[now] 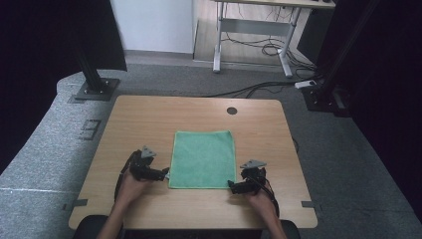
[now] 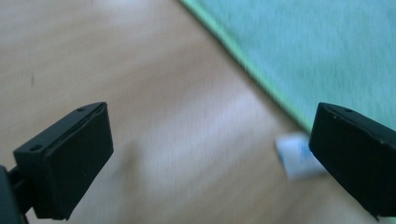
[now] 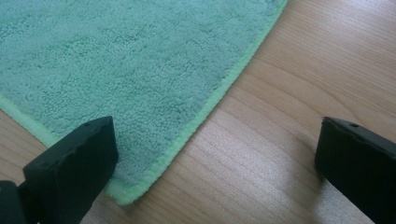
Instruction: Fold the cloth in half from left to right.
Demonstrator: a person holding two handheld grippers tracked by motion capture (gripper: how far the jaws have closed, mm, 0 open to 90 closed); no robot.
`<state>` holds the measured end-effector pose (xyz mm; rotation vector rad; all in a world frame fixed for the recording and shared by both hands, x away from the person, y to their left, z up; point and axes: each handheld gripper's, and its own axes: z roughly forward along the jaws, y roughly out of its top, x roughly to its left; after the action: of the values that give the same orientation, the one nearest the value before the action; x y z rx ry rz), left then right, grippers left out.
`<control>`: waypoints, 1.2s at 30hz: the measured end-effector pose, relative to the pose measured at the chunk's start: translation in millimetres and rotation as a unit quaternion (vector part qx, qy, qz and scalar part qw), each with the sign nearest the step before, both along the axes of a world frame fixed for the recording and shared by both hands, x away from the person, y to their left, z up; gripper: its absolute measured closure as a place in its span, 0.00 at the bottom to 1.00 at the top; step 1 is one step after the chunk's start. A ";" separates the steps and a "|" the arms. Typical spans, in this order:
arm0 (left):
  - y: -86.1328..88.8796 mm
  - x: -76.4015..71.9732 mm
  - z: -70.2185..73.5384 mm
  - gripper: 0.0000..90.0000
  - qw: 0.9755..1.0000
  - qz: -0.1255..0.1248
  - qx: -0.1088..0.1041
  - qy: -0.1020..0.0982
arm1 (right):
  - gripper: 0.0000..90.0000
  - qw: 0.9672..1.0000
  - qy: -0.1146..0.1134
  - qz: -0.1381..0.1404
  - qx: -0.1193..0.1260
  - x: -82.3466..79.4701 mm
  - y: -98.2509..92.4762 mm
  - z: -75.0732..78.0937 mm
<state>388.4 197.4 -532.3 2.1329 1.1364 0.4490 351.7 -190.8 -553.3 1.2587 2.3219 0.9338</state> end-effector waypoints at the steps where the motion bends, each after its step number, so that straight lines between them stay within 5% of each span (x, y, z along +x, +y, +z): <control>1: 0.0 0.0 0.0 0.00 1.000 0.000 0.000 0.000 | 0.00 1.000 0.000 0.000 0.000 0.0 0.0 0.0; 9: -34.5 36.9 -0.4 0.00 1.000 0.000 0.018 -0.004 | 0.00 1.000 -0.003 0.001 0.002 -0.5 -0.6 -0.6; 11: -39.9 41.0 -9.1 0.00 0.999 0.007 0.052 0.002 | 0.00 1.000 -0.003 0.001 0.003 -0.6 -0.9 -0.6; 12: -39.9 41.0 -9.1 0.00 0.999 0.007 0.052 0.002 | 0.00 1.000 -0.003 0.001 0.003 -0.6 -0.9 -0.6; 21: -29.0 20.9 -11.9 0.00 0.999 0.016 0.052 0.003 | 0.00 1.000 -0.003 0.000 0.001 -0.1 -3.6 -0.3; 30: -33.2 -22.9 -12.9 0.00 0.999 -0.004 0.041 0.014 | 0.00 1.000 -0.003 -0.023 -0.009 2.8 -20.1 1.2; 36: -31.7 -24.6 -14.7 0.00 0.999 -0.009 0.026 0.021 | 0.00 1.000 0.000 -0.030 -0.003 3.5 -24.8 0.2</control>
<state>363.8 165.6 -547.0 2.2049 1.1382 0.4319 355.2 -215.7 -553.1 1.3186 2.2709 0.9070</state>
